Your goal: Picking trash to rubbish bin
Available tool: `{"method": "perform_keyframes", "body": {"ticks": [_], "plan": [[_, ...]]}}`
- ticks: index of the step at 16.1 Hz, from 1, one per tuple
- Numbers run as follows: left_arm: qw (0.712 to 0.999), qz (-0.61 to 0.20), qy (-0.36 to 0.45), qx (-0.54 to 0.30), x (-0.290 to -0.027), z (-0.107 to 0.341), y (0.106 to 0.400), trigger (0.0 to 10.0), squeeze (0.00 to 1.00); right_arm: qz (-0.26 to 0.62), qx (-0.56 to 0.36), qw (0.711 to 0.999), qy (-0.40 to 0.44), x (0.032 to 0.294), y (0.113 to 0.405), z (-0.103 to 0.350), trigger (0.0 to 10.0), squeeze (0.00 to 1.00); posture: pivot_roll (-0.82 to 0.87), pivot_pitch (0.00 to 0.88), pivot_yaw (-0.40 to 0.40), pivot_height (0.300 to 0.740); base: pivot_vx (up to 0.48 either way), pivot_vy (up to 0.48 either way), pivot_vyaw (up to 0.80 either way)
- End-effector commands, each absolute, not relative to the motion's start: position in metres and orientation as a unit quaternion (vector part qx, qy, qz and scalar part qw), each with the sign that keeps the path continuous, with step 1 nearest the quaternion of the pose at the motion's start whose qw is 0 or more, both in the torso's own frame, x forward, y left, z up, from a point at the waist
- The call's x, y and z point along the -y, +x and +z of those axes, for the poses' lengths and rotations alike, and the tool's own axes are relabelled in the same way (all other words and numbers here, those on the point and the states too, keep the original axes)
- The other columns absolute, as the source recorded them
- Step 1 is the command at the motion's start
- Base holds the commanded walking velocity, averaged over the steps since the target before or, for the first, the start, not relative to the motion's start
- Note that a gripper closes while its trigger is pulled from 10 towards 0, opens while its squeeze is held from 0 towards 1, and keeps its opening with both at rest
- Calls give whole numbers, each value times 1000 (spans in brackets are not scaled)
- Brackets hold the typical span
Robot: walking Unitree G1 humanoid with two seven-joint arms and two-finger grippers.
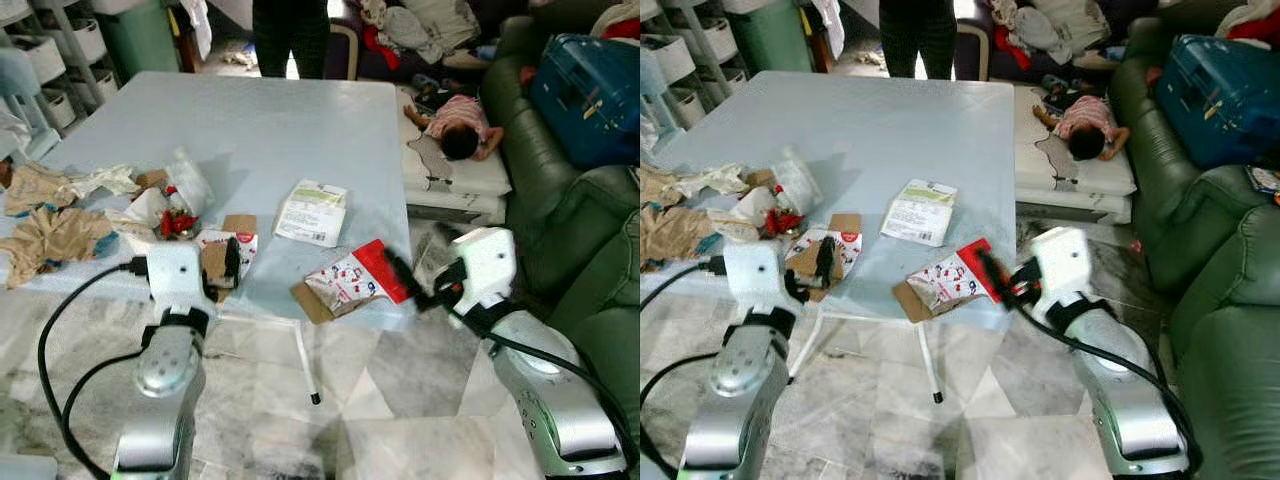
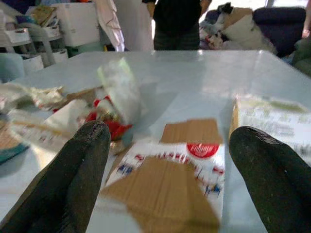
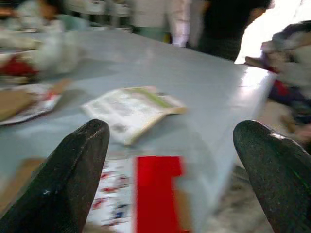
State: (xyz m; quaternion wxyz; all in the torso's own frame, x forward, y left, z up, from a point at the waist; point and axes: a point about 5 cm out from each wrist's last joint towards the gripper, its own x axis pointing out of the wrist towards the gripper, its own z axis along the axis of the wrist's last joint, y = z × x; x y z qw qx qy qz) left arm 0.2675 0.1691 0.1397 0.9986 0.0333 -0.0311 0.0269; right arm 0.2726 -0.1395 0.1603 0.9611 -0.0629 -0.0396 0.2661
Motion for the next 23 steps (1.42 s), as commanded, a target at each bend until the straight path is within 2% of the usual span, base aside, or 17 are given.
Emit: {"method": "perform_keyframes", "body": {"ticks": [1, 5, 8, 10, 14, 16, 17, 23], "plan": [[998, 18, 48, 49, -168, 148, 265, 10000, 0, 316, 57, 944, -68, 129, 271, 173, 10000, 0, -63, 90, -49, 740, 0, 0, 0], [997, 21, 51, 44, -167, 146, 261, 10000, 0, 421, 29, 902, -88, 115, 261, 166, 10000, 0, -61, 95, -64, 740, 0, 0, 0], [998, 24, 57, 24, -168, 135, 257, 10000, 0, 445, 19, 891, -91, 110, 262, 160, 10000, 0, -51, 95, -63, 740, 0, 0, 0], [997, 30, 73, -2, -179, 118, 250, 10000, 0, 461, 16, 881, -110, 108, 268, 157, 10000, 0, -46, 96, -64, 740, 0, 0, 0], [997, 35, 74, 0, -180, 120, 253, 10000, 0, 532, -18, 836, -137, 98, 259, 143, 10000, 0, -34, 92, -62, 740, 0, 0, 0], [997, 32, 73, 5, -179, 122, 253, 10000, 0, 540, -23, 829, -144, 97, 259, 139, 10000, 0, -30, 87, -59, 740, 0, 0, 0], [997, 31, 73, 6, -178, 122, 254, 10000, 0, 529, -19, 836, -146, 98, 262, 139, 10000, 0, -31, 87, -61, 740, 0, 0, 0], [997, 27, 68, 9, -175, 124, 257, 10000, 0, 548, -22, 817, -176, 91, 258, 127, 10000, 0, -31, 92, -62, 740, 0, 0, 0]]}}
